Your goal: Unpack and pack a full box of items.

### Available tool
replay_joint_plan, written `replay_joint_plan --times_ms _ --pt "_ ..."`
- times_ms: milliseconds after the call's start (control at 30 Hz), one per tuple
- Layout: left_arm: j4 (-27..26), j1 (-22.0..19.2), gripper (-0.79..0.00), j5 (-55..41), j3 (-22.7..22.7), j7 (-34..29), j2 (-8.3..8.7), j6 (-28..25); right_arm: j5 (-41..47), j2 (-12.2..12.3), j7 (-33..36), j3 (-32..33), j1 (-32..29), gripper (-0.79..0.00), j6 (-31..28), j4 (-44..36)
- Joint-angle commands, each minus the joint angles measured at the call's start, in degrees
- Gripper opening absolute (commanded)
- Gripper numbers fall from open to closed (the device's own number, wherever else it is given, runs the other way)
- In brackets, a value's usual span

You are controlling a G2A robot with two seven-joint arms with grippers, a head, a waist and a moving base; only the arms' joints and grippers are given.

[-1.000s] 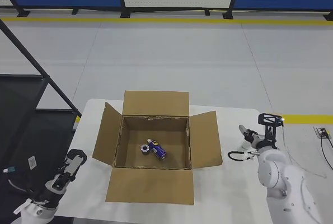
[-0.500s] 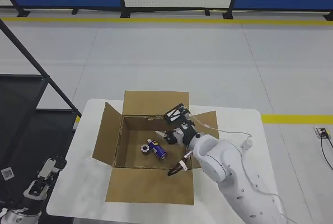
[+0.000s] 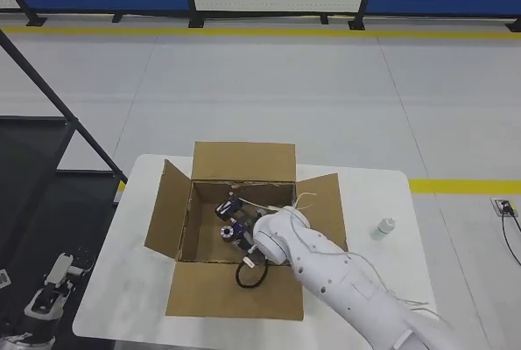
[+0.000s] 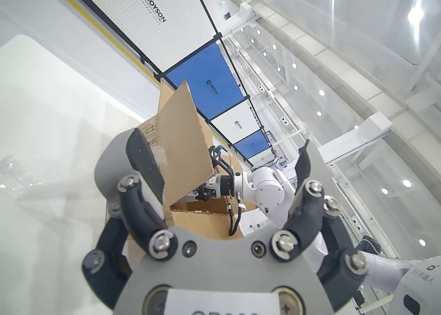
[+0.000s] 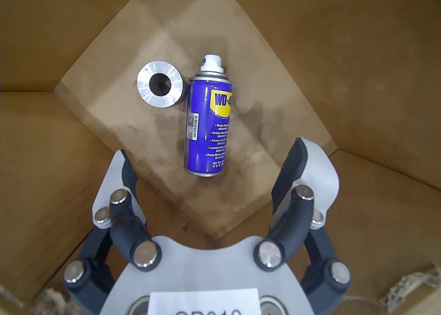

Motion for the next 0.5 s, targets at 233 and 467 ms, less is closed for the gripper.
replay_joint_plan --times_ms 233,467 --pt "0.00 0.00 0.000 0.00 0.00 0.00 0.00 0.00 0.61 -5.02 -3.17 -3.55 2.61 -0.268 0.98 11.39" --pt "0.00 0.00 0.000 0.00 0.00 0.00 0.00 0.00 0.80 -8.26 -5.44 -4.78 3.87 -0.437 0.97 18.53"
